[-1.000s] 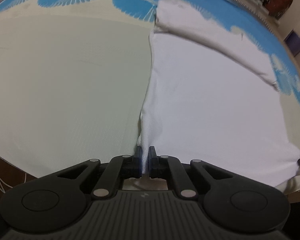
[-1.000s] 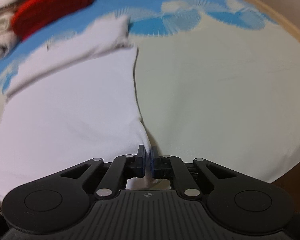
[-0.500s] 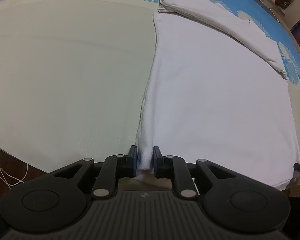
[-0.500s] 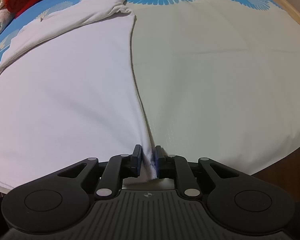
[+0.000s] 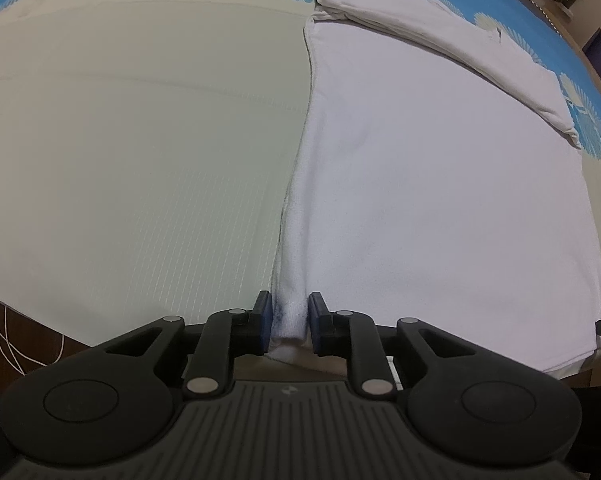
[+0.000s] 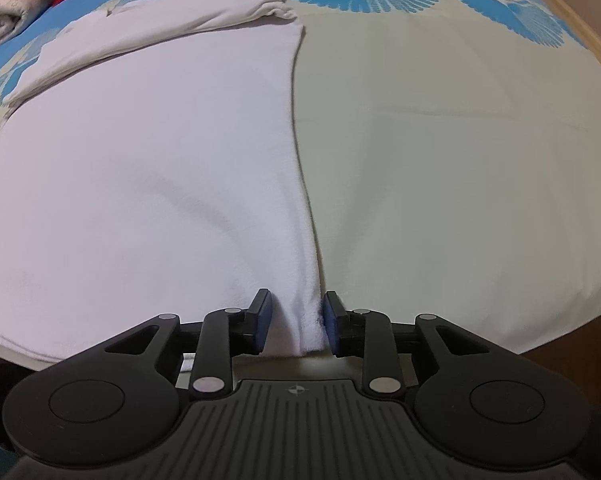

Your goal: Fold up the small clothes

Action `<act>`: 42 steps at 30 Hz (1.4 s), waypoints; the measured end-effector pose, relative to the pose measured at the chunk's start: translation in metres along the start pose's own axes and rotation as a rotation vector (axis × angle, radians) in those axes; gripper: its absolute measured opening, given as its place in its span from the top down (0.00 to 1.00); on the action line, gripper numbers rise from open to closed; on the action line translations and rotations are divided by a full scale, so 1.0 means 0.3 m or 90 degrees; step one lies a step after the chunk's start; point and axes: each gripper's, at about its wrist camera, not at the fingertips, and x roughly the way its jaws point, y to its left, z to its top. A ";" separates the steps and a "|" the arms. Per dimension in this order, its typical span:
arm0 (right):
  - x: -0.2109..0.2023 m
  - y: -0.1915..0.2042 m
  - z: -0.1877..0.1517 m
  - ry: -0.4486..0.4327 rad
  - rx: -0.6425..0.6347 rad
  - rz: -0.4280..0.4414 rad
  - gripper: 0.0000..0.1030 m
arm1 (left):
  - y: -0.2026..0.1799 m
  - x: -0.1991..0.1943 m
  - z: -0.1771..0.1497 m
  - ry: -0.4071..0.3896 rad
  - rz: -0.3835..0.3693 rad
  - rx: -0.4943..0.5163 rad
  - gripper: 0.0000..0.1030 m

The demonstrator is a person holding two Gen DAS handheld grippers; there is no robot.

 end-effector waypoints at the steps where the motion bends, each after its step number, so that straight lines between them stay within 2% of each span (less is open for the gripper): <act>1: -0.003 0.006 -0.001 -0.002 -0.006 0.000 0.81 | -0.001 -0.001 -0.002 -0.001 0.000 0.002 0.86; 3: -0.007 0.011 -0.003 -0.004 -0.012 0.008 0.92 | -0.001 -0.001 -0.003 -0.002 -0.001 0.006 0.89; 7: -0.017 0.005 -0.012 -0.018 -0.004 0.013 0.94 | 0.000 -0.010 -0.005 -0.010 -0.004 0.008 0.93; 15: -0.126 -0.019 0.015 -0.122 0.030 0.048 0.95 | -0.016 -0.113 -0.015 -0.068 -0.020 0.028 0.94; 17: -0.162 -0.024 0.028 -0.137 0.031 0.050 0.95 | -0.018 -0.193 -0.016 -0.095 -0.054 0.019 0.94; 19: -0.233 -0.028 0.046 -0.169 0.018 0.055 0.95 | -0.023 -0.298 -0.015 -0.135 -0.098 0.007 0.94; 23: -0.446 -0.074 0.052 -0.243 0.032 0.113 0.95 | -0.043 -0.510 -0.088 -0.219 -0.127 0.032 0.94; 27: -0.694 -0.155 -0.005 -0.315 0.054 0.172 0.95 | -0.005 -0.640 -0.212 -0.250 -0.159 0.002 0.94; 31: -0.786 -0.227 -0.073 -0.335 0.069 0.186 0.95 | 0.026 -0.652 -0.270 -0.237 -0.172 -0.042 0.94; 34: -0.730 -0.266 -0.079 -0.303 0.104 0.193 0.95 | 0.025 -0.603 -0.231 -0.213 -0.153 -0.037 0.94; 36: -0.664 -0.272 -0.057 -0.276 0.120 0.177 0.95 | 0.024 -0.564 -0.165 -0.201 -0.149 -0.033 0.94; 38: -0.614 -0.259 -0.031 -0.266 0.131 0.176 0.95 | 0.008 -0.527 -0.086 -0.190 -0.137 -0.018 0.94; 42: -0.520 -0.228 0.107 -0.248 0.119 0.152 0.95 | -0.014 -0.440 0.126 -0.175 -0.115 0.025 0.94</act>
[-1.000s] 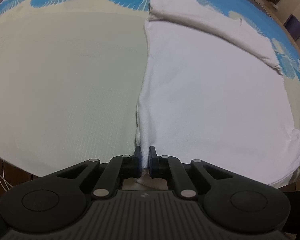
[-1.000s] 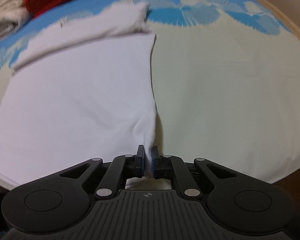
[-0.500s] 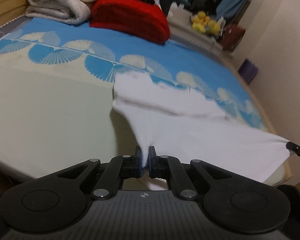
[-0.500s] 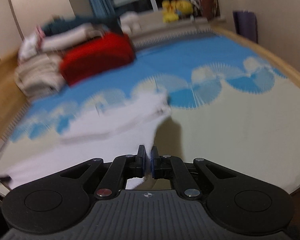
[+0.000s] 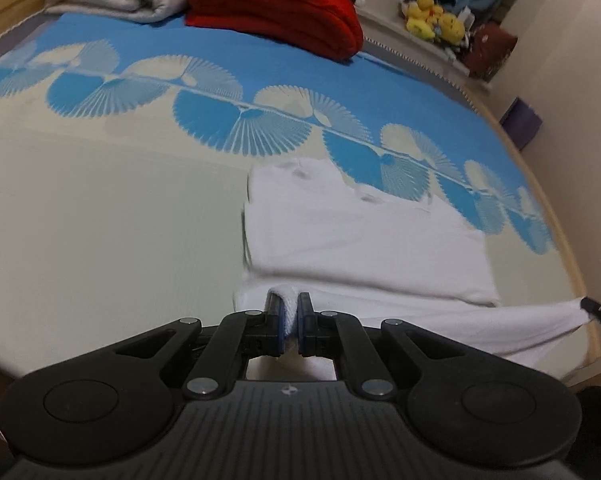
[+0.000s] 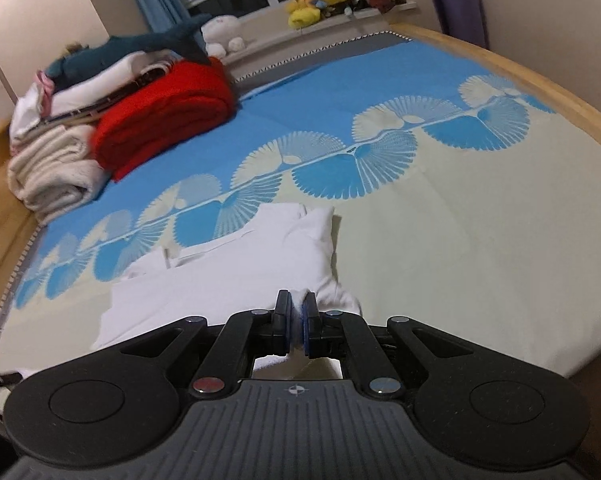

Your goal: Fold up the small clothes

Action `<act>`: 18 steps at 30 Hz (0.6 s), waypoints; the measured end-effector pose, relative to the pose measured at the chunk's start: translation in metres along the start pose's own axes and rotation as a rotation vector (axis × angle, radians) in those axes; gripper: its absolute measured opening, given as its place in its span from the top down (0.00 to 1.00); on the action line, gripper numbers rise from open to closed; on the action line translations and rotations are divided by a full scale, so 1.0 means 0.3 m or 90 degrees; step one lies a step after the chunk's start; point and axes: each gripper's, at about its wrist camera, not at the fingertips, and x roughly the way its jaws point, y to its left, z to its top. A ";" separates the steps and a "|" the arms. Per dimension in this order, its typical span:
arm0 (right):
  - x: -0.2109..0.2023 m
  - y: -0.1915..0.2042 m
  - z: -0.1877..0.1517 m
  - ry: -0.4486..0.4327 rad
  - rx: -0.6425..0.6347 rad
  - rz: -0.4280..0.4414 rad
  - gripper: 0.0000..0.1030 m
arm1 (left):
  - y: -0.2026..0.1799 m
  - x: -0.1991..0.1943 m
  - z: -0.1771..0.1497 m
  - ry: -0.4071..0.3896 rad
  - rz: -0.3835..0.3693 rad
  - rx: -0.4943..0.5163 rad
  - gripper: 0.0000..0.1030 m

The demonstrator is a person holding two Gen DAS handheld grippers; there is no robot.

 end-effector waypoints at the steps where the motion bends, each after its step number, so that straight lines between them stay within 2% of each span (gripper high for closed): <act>1: 0.053 0.005 0.038 0.010 -0.004 -0.008 0.95 | 0.001 0.046 0.051 0.008 0.005 0.013 0.94; 4: 0.219 0.013 0.143 0.043 0.001 -0.040 0.95 | 0.025 0.211 0.188 0.047 0.004 0.007 0.94; 7: 0.417 0.013 0.235 0.079 0.000 -0.052 0.93 | 0.066 0.352 0.267 0.064 -0.002 -0.015 0.85; 9: 0.503 0.001 0.258 0.073 0.008 -0.086 0.93 | 0.145 0.402 0.272 0.046 0.011 -0.080 0.81; 11: 0.542 -0.028 0.243 0.031 0.003 -0.119 0.86 | 0.214 0.419 0.268 0.079 0.000 -0.157 0.81; 12: 0.556 -0.051 0.223 0.031 0.002 -0.125 0.85 | 0.227 0.403 0.282 0.064 -0.012 -0.165 0.81; 13: 0.584 -0.076 0.211 0.078 0.015 -0.146 0.83 | 0.227 0.382 0.298 0.044 -0.020 -0.151 0.78; 14: 0.589 -0.093 0.211 0.087 0.038 -0.142 0.83 | 0.222 0.367 0.314 0.029 -0.023 -0.125 0.72; 16: 0.569 -0.110 0.221 0.066 0.055 -0.092 0.83 | 0.216 0.380 0.321 0.038 -0.015 -0.094 0.63; 18: 0.565 -0.091 0.220 0.060 0.008 -0.079 0.82 | 0.211 0.423 0.304 0.072 -0.006 -0.068 0.63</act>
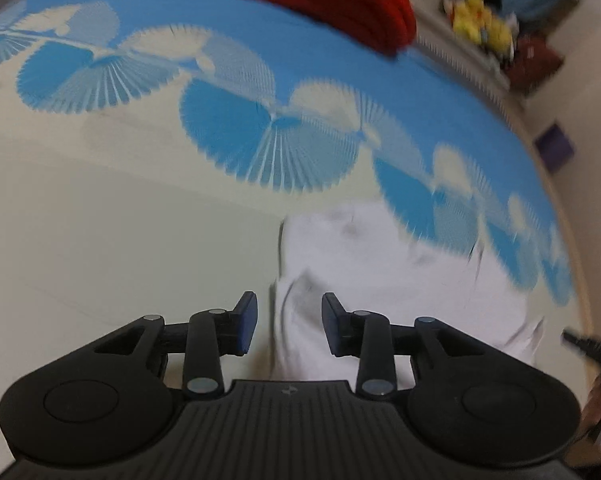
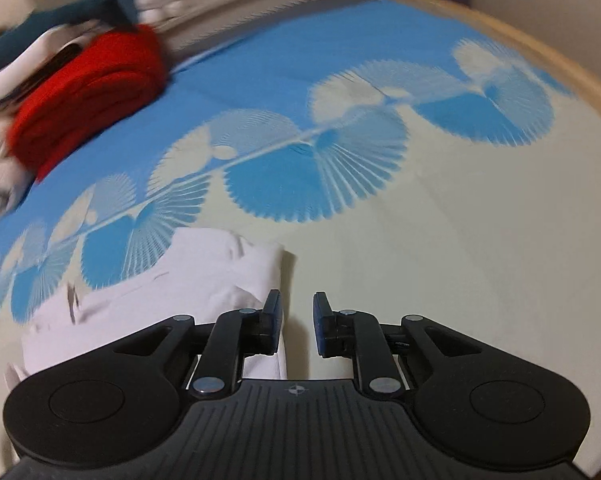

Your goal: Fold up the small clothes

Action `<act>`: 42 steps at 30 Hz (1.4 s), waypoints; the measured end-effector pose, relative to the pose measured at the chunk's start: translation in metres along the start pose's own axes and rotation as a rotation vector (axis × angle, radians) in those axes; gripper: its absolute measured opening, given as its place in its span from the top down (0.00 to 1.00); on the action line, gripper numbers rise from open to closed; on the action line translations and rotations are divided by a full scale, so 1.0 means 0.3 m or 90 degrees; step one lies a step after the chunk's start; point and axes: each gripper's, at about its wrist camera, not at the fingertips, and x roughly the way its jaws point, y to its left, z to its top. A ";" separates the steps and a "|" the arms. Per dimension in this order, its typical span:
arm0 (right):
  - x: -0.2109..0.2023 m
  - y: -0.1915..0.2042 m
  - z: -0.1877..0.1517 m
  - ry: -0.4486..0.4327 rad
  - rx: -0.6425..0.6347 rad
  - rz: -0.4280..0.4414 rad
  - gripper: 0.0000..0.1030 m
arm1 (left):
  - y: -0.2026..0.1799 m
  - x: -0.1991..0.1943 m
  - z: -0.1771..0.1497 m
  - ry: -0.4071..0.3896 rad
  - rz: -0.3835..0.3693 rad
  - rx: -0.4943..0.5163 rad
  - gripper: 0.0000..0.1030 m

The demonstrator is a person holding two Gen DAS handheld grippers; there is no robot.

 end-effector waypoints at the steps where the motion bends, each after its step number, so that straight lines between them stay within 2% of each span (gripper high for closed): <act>1: 0.006 0.009 -0.007 0.002 -0.026 0.005 0.80 | -0.010 0.027 -0.005 0.020 0.011 0.018 0.63; 3: 0.034 0.012 -0.025 0.030 -0.048 0.029 0.75 | -0.044 0.065 -0.023 0.035 0.036 0.063 0.63; 6: 0.105 0.029 -0.048 0.094 -0.081 0.047 0.72 | -0.054 0.126 -0.051 0.039 0.030 0.079 0.61; 9: 0.138 0.064 -0.076 0.104 -0.134 0.037 0.69 | -0.055 0.179 -0.077 0.042 0.039 0.083 0.61; 13: 0.180 0.088 -0.087 0.114 -0.139 0.030 0.68 | -0.063 0.216 -0.068 0.014 0.031 0.081 0.61; 20: 0.243 0.125 -0.054 0.073 -0.145 0.016 0.67 | -0.112 0.248 -0.033 -0.032 0.020 0.126 0.61; 27: 0.292 0.150 -0.033 0.065 -0.156 0.022 0.67 | -0.128 0.304 -0.018 -0.026 0.013 0.170 0.62; 28: 0.295 0.153 -0.033 0.064 -0.161 0.025 0.68 | -0.130 0.313 -0.016 -0.019 0.008 0.177 0.66; 30: 0.297 0.157 -0.032 0.063 -0.169 0.030 0.73 | -0.132 0.329 -0.016 -0.002 -0.002 0.197 0.81; 32: 0.298 0.162 -0.032 0.065 -0.176 0.037 0.78 | -0.138 0.328 -0.014 -0.007 -0.002 0.226 0.85; 35: 0.287 0.178 -0.031 0.055 -0.199 0.032 0.95 | -0.137 0.285 0.005 -0.044 -0.006 0.240 0.87; 38: 0.233 0.181 0.002 0.006 -0.176 0.046 0.96 | -0.118 0.214 0.047 -0.111 -0.042 0.209 0.87; 42: 0.151 0.146 0.073 -0.091 -0.080 0.064 0.96 | -0.093 0.204 0.104 -0.174 -0.027 0.137 0.88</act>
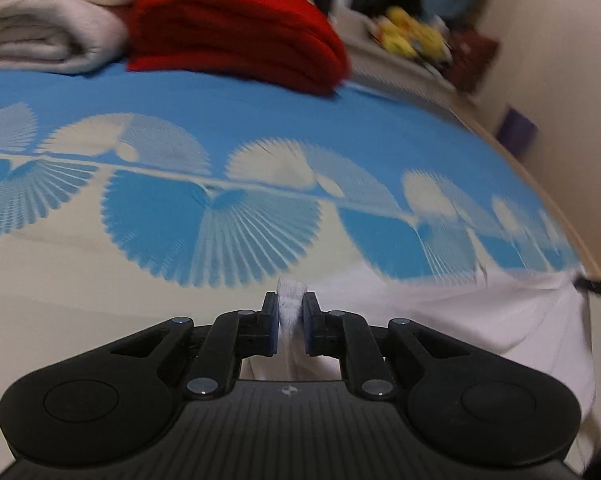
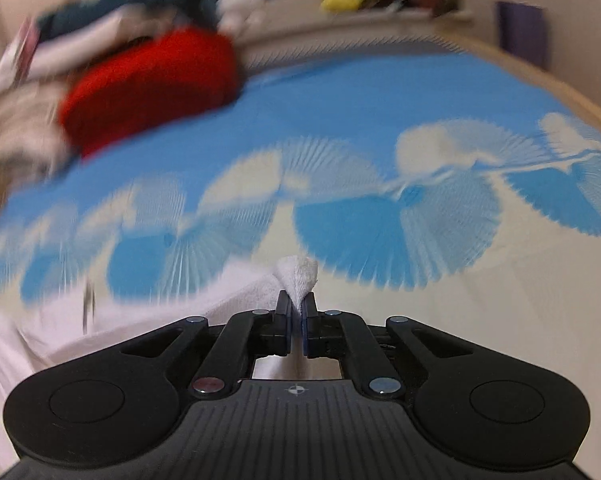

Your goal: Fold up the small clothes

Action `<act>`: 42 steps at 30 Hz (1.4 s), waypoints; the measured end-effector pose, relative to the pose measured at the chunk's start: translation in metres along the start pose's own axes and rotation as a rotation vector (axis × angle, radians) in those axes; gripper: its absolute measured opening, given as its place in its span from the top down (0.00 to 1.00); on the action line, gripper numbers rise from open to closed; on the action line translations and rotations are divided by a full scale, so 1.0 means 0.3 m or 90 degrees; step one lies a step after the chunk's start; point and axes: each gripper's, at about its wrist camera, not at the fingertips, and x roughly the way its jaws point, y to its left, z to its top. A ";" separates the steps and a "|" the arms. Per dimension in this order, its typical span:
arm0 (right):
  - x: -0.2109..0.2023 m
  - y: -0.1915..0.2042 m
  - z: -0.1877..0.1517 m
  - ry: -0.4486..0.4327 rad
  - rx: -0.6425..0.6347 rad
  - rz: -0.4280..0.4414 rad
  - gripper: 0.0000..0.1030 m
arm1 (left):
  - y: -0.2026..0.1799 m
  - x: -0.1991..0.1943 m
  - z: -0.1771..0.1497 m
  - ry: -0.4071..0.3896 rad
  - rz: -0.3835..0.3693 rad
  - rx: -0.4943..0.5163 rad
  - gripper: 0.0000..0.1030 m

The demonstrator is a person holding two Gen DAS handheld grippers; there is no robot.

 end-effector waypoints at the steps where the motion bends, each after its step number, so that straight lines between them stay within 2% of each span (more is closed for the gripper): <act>1: 0.005 -0.019 0.012 -0.011 0.031 -0.005 0.96 | -0.003 0.008 0.009 -0.009 0.010 -0.002 0.88; 3: 0.040 -0.038 0.022 -0.009 0.072 -0.023 0.96 | -0.022 0.028 0.022 -0.031 0.028 0.007 0.88; 5: 0.076 -0.031 0.024 -0.004 0.077 -0.043 0.96 | -0.038 0.052 0.040 -0.043 0.052 0.010 0.88; 9: 0.125 -0.005 0.037 -0.017 0.083 -0.058 0.94 | -0.031 0.113 0.069 -0.036 0.109 -0.034 0.85; 10: 0.142 -0.003 0.036 -0.012 0.084 -0.064 0.88 | -0.019 0.121 0.072 -0.020 0.134 -0.048 0.84; 11: 0.169 -0.001 0.034 0.004 0.084 -0.080 0.81 | -0.005 0.136 0.073 0.019 0.129 -0.073 0.81; 12: 0.191 -0.001 0.024 0.033 0.087 -0.101 0.63 | 0.011 0.142 0.068 0.055 0.094 -0.096 0.81; 13: 0.205 -0.002 0.010 0.068 0.088 -0.118 0.58 | 0.017 0.143 0.063 0.081 0.065 -0.109 0.81; 16: 0.179 -0.003 -0.010 0.103 0.058 -0.105 0.59 | -0.004 0.094 0.060 0.102 0.043 -0.068 0.81; 18: 0.131 -0.007 -0.016 0.106 0.032 -0.091 0.59 | 0.001 0.065 0.050 0.126 0.004 -0.061 0.75; 20: 0.092 -0.023 -0.029 0.127 0.024 -0.075 0.59 | 0.013 0.050 0.014 0.188 -0.042 -0.074 0.64; 23: 0.051 -0.048 -0.077 0.203 0.012 -0.028 0.58 | -0.007 0.041 -0.068 0.276 -0.041 -0.041 0.58; 26: 0.004 -0.029 -0.153 0.262 -0.068 -0.012 0.58 | -0.039 0.016 -0.152 0.324 -0.044 0.024 0.58; 27: -0.014 -0.018 -0.178 0.273 -0.099 -0.009 0.58 | -0.048 0.005 -0.176 0.335 -0.047 0.046 0.59; 28: -0.029 -0.009 -0.201 0.283 -0.122 -0.006 0.59 | -0.058 -0.005 -0.198 0.345 -0.045 0.065 0.73; 29: -0.039 -0.005 -0.219 0.295 -0.132 -0.003 0.59 | -0.063 -0.013 -0.220 0.358 -0.036 0.081 0.96; 30: -0.046 -0.001 -0.237 0.309 -0.139 0.001 0.67 | -0.059 -0.019 -0.234 0.364 -0.026 0.087 0.96; 31: -0.053 0.004 -0.248 0.315 -0.146 0.001 0.91 | -0.055 -0.032 -0.240 0.362 -0.023 0.090 0.96; 32: -0.059 0.011 -0.258 0.323 -0.158 0.000 0.96 | -0.051 -0.059 -0.239 0.350 -0.025 0.086 0.97; 34: -0.087 0.019 -0.258 0.314 -0.161 -0.006 0.97 | -0.036 -0.103 -0.226 0.329 -0.026 0.061 0.97; 35: -0.105 0.010 -0.245 0.305 -0.133 -0.004 0.97 | -0.029 -0.120 -0.224 0.328 -0.024 0.048 0.97; 36: -0.120 -0.008 -0.236 0.302 -0.098 -0.001 0.97 | -0.032 -0.120 -0.226 0.338 -0.016 0.049 0.97; 38: -0.115 -0.037 -0.237 0.321 -0.062 -0.013 0.97 | -0.060 -0.099 -0.287 0.393 0.009 0.093 0.96; 40: -0.089 -0.023 -0.286 0.369 -0.106 -0.041 0.97 | -0.095 -0.083 -0.319 0.419 0.028 0.140 0.95; 42: -0.078 0.013 -0.323 0.395 -0.160 -0.056 0.96 | -0.106 -0.108 -0.296 0.391 0.028 0.131 0.92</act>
